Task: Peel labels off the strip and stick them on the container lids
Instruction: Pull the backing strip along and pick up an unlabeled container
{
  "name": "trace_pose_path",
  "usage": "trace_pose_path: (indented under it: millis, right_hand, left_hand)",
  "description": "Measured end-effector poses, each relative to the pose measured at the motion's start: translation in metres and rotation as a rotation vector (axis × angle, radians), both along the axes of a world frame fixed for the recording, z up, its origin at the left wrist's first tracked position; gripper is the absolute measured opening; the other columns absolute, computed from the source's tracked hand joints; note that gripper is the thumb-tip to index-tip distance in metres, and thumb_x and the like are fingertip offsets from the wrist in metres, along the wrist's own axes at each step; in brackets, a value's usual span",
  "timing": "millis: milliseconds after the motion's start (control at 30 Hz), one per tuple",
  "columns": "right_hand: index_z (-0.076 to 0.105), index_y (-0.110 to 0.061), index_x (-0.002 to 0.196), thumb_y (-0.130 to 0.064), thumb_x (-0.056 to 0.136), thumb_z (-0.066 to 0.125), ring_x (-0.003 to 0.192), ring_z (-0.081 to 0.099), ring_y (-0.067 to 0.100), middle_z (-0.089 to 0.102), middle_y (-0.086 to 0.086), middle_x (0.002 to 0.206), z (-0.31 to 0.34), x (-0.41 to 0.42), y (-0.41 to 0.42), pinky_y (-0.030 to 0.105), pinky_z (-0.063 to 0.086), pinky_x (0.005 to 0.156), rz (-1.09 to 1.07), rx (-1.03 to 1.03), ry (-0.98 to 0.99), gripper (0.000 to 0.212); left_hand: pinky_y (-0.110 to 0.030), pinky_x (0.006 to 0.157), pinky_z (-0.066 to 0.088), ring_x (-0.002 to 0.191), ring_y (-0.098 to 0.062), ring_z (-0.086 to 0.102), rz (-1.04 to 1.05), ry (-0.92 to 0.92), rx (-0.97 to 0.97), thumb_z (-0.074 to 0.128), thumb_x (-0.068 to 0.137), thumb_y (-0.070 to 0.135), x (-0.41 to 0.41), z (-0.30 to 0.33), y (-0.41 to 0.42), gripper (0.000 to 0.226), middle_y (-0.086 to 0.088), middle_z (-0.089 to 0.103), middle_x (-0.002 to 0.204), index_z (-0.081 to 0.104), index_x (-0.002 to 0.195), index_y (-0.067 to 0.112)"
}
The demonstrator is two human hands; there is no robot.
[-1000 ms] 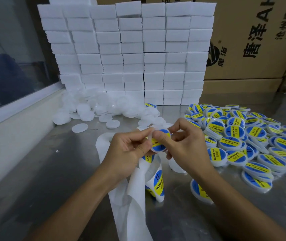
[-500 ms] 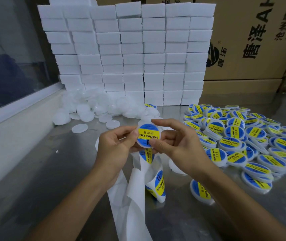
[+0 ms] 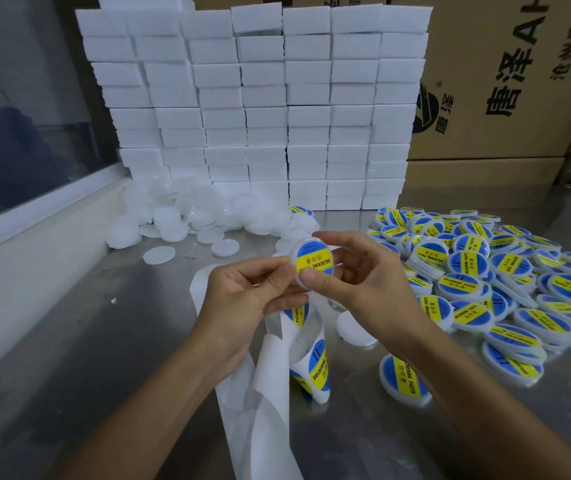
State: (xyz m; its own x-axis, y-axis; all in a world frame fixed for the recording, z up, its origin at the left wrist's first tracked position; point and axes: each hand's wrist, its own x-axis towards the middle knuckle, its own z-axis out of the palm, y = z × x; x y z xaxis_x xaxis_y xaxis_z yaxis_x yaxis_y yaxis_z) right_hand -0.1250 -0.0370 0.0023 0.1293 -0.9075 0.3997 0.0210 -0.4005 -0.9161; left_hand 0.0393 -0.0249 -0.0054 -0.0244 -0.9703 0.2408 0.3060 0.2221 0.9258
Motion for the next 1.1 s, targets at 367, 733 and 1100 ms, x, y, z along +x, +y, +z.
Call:
trace_pose_path:
  millis: [367,733,1100]
  right_hand:
    - [0.063,-0.020,0.126,-0.047,0.067,0.078,0.096,0.059,0.000,0.064,-0.009,0.111,-0.011,0.005,0.002,0.018,0.049,0.078,-0.235,-0.329,0.379,0.067]
    - [0.068,-0.015,0.097,-0.035,0.080,0.076,0.085,0.057,0.021,0.061,0.008,0.110,-0.023,-0.075,-0.040,0.037,0.048,0.077,-0.891,-0.170,0.786,0.027]
    - [0.071,-0.012,0.107,-0.029,0.088,0.065,0.105,0.058,0.034,0.070,0.012,0.102,-0.027,-0.077,-0.039,0.045,0.042,0.093,-0.935,-0.049,0.828,0.026]
  left_hand:
    - [-0.022,0.063,0.057,0.070,-0.019,0.073,0.144,-0.081,-0.037,0.072,0.075,0.020,0.002,-0.004,-0.006,0.011,-0.009,0.075,0.077,0.075,0.084,0.014]
    - [-0.033,0.057,0.046,0.049,-0.012,0.048,0.472,-0.938,0.036,0.063,0.050,0.076,0.013,-0.017,-0.014,0.055,0.010,0.052,0.045,0.050,0.063,0.024]
    - [-0.042,0.076,0.055,0.073,-0.021,0.063,0.270,-0.508,0.161,0.072,0.083,0.035,0.010,-0.010,-0.013,0.035,-0.014,0.074,0.078,0.069,0.083,0.000]
